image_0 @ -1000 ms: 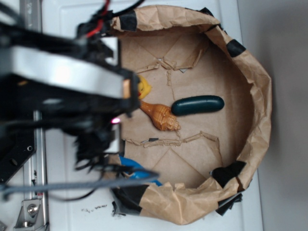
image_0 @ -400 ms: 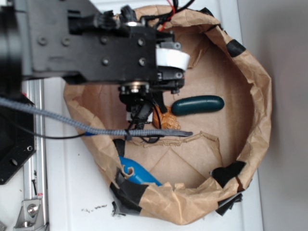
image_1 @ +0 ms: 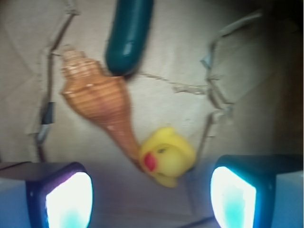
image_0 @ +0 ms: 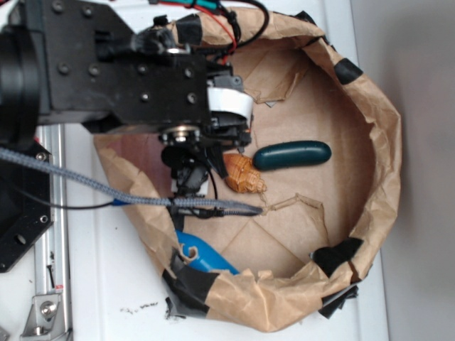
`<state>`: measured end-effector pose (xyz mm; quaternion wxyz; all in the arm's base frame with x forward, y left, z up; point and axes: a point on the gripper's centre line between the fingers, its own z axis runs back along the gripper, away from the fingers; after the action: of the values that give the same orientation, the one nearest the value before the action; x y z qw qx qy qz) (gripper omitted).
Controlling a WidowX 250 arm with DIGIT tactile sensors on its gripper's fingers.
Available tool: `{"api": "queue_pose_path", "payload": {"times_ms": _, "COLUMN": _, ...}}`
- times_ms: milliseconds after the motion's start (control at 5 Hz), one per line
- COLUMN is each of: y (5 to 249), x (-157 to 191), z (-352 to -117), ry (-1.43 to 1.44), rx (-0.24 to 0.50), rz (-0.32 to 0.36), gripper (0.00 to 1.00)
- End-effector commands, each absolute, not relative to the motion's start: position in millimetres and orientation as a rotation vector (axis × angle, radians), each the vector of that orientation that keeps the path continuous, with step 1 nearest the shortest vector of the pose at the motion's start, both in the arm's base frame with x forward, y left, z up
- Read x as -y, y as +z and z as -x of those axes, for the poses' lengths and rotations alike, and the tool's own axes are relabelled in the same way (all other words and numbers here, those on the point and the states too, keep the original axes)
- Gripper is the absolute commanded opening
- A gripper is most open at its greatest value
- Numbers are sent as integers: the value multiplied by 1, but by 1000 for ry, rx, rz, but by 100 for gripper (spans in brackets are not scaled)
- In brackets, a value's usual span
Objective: Grab the yellow duck.
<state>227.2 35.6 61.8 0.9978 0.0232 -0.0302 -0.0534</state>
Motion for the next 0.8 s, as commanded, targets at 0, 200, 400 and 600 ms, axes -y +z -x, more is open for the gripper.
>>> {"api": "queue_pose_path", "payload": {"times_ms": 0, "y": 51, "x": -28, "z": -232, "ry": -142, "rx": 71, "rz": -21, "gripper": 100}}
{"api": "queue_pose_path", "payload": {"times_ms": 200, "y": 46, "x": -26, "z": -235, "ry": -153, "rx": 70, "rz": 1, "gripper": 100}}
{"api": "queue_pose_path", "payload": {"times_ms": 400, "y": 46, "x": -26, "z": -235, "ry": -153, "rx": 70, "rz": 1, "gripper": 100}}
{"api": "queue_pose_path", "payload": {"times_ms": 600, "y": 46, "x": -26, "z": -235, "ry": -153, "rx": 70, "rz": 1, "gripper": 100}}
